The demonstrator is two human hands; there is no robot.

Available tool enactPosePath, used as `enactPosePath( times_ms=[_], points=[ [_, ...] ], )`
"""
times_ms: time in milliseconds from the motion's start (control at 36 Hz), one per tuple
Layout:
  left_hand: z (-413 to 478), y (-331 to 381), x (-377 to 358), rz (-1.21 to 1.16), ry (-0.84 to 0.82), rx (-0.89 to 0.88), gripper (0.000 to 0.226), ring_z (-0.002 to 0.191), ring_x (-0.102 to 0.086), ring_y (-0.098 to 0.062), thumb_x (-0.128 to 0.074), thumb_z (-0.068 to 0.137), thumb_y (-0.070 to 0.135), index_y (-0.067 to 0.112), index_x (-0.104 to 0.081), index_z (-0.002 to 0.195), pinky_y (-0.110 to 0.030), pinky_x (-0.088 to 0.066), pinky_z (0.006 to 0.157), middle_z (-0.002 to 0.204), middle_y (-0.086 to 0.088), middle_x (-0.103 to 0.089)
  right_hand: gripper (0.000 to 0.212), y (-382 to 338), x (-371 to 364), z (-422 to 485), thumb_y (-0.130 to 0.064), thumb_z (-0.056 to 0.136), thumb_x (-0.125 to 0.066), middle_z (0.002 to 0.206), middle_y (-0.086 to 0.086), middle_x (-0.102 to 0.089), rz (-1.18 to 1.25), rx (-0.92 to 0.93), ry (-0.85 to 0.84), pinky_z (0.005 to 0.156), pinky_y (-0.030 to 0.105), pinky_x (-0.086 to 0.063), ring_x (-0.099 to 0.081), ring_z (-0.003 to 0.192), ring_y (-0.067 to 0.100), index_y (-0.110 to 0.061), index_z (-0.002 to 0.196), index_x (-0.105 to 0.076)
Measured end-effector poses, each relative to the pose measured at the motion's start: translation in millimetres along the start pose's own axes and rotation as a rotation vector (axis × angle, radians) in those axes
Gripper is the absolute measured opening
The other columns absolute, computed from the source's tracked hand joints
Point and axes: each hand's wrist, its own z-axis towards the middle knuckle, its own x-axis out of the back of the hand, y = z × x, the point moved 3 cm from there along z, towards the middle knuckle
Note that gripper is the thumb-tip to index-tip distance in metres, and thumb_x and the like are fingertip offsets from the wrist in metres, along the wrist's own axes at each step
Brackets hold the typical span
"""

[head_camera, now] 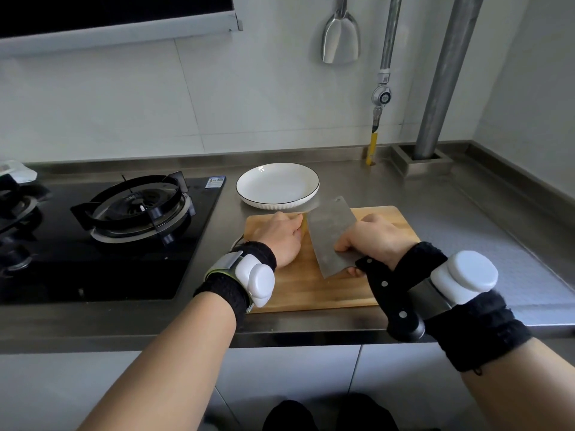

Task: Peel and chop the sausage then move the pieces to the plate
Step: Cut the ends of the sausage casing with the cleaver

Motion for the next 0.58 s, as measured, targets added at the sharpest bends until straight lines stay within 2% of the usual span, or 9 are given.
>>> enactPosePath(
  times_ms=[83, 194, 250, 306, 333, 361, 472, 528, 583],
  points=[
    [1.5, -0.9, -2.8, 0.038, 0.009, 0.002, 0.039, 0.112, -0.048, -0.034, -0.029, 0.102, 0.033, 0.029, -0.043, 0.139, -0.042, -0.043, 0.099, 0.128, -0.008, -0.042, 0.024, -1.3, 3.5, -0.7, 0.002, 0.083, -0.061, 0.087, 0.029, -0.061, -0.047, 0.008, -0.004, 0.041, 0.027, -0.049, -0.056, 0.039, 0.027, 0.003, 0.105, -0.052],
    [4.2, -3.9, -4.6, 0.031, 0.014, -0.002, 0.039, 0.105, -0.053, -0.034, -0.028, 0.101, 0.036, 0.033, -0.044, 0.136, -0.044, -0.047, 0.093, 0.121, -0.008, -0.043, 0.010, -7.5, 8.2, -2.3, 0.005, 0.082, -0.061, 0.059, 0.022, -0.061, -0.100, 0.016, -0.015, 0.038, 0.024, -0.044, -0.053, 0.033, 0.025, 0.007, 0.091, -0.056],
    [3.3, -3.4, -3.9, 0.028, 0.002, -0.003, 0.038, 0.102, -0.055, -0.034, -0.028, 0.100, 0.037, 0.035, -0.045, 0.135, -0.044, -0.048, 0.091, 0.119, -0.007, -0.043, 0.010, -8.8, 8.0, -3.2, 0.005, 0.083, -0.061, 0.053, 0.022, -0.060, -0.120, 0.008, -0.013, 0.037, 0.024, -0.044, -0.053, 0.033, 0.025, 0.008, 0.092, -0.057],
    [1.6, -1.3, -1.8, -0.009, 0.008, -0.018, 0.025, 0.096, -0.058, -0.034, -0.031, 0.099, 0.034, 0.034, -0.055, 0.105, -0.044, -0.051, 0.086, 0.111, -0.008, -0.047, 0.019, -10.8, 5.9, -3.1, 0.004, 0.082, -0.061, 0.055, 0.024, -0.062, -0.124, 0.010, -0.013, 0.037, 0.024, -0.044, -0.054, 0.035, 0.026, 0.009, 0.100, -0.057],
    [1.3, -0.4, -0.3, -0.027, 0.017, -0.028, 0.021, 0.094, -0.058, -0.035, -0.032, 0.097, 0.031, 0.032, -0.051, 0.088, -0.044, -0.052, 0.083, 0.106, -0.009, -0.048, 0.023, -12.7, 5.0, -2.5, 0.004, 0.081, -0.063, 0.058, 0.024, -0.063, -0.141, 0.020, 0.001, 0.038, 0.025, -0.045, -0.055, 0.037, 0.026, 0.009, 0.103, -0.057],
    [0.8, -1.3, 0.3, -0.032, 0.021, -0.028, 0.020, 0.092, -0.058, -0.035, -0.034, 0.097, 0.029, 0.028, -0.046, 0.081, -0.044, -0.052, 0.081, 0.102, -0.009, -0.048, 0.026, -14.8, 3.8, -1.8, 0.002, 0.080, -0.065, 0.062, 0.024, -0.064, -0.172, 0.033, 0.017, 0.040, 0.026, -0.046, -0.056, 0.038, 0.027, 0.008, 0.104, -0.057],
    [1.2, -0.9, -0.2, 0.009, 0.026, -0.027, 0.022, 0.096, -0.055, -0.032, -0.032, 0.099, 0.030, 0.022, -0.052, 0.100, -0.043, -0.050, 0.085, 0.107, -0.007, -0.046, 0.014, -19.4, 7.3, -5.5, 0.003, 0.082, -0.064, 0.050, 0.020, -0.061, -0.203, 0.033, 0.022, 0.037, 0.023, -0.045, -0.054, 0.033, 0.025, 0.006, 0.093, -0.057],
    [2.3, -0.3, -1.4, 0.019, 0.022, -0.031, 0.029, 0.102, -0.055, -0.033, -0.031, 0.100, 0.033, 0.027, -0.053, 0.119, -0.044, -0.049, 0.088, 0.113, -0.008, -0.046, 0.014, -18.4, 10.0, -7.0, 0.002, 0.082, -0.063, 0.058, 0.024, -0.065, -0.217, 0.032, -0.005, 0.039, 0.024, -0.045, -0.055, 0.037, 0.026, 0.010, 0.093, -0.061],
    [3.2, -0.8, -2.3, 0.029, 0.014, -0.033, 0.039, 0.112, -0.051, -0.031, -0.030, 0.101, 0.037, 0.033, -0.044, 0.138, -0.043, -0.046, 0.094, 0.121, -0.006, -0.045, 0.017, -17.1, 12.7, -3.4, 0.000, 0.080, -0.064, 0.067, 0.026, -0.070, -0.236, 0.037, -0.019, 0.043, 0.025, -0.046, -0.057, 0.042, 0.026, 0.011, 0.093, -0.065]
  ],
)
